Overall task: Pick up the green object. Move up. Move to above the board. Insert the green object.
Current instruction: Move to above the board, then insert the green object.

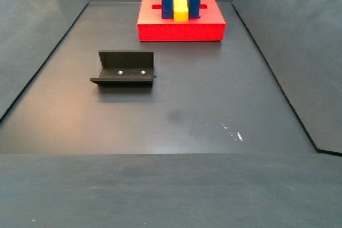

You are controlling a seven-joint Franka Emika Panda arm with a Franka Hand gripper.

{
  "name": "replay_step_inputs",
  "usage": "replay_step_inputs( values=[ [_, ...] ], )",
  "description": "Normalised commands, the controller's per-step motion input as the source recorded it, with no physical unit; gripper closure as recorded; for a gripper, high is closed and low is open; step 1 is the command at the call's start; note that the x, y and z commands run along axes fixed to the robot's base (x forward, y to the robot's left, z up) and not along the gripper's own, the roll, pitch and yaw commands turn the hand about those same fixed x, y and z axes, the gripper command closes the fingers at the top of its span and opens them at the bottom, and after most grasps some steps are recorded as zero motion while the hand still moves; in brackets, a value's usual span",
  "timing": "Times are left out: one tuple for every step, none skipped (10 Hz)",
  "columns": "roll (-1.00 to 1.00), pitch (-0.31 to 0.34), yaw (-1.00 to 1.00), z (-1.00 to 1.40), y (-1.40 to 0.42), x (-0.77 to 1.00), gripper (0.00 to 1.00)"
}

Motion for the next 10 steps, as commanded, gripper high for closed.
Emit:
replay_step_inputs(
  values=[
    [0.02, 0.151, 0.01, 0.13, -0.75, 0.12, 1.00],
    [0.03, 0.154, 0.01, 0.06, -0.30, 0.11, 1.00],
    [0.00, 0.000, 0.00, 0.00, -0.02, 0.00, 1.00],
    [0.00, -0.007, 0.00, 0.00, -0.15, 0.14, 1.00],
    [-0.02, -0.029, -0.02, -0.01, -0.25, 0.32, 1.00],
    [-0.04, -0.034, 0.00, -0.05, -0.19, 0.48, 1.00],
    [-0.07, -0.046, 0.00, -0.09, -0.17, 0.53, 1.00],
    [-0.11, -0.077, 0.00, -0.15, -0.11, 0.47, 1.00],
    [-0.10, -0.106, 0.00, -0.24, -0.06, 0.37, 1.00],
    [0.00, -0.124, 0.09, -0.39, -0.13, 0.35, 1.00]
  ],
)
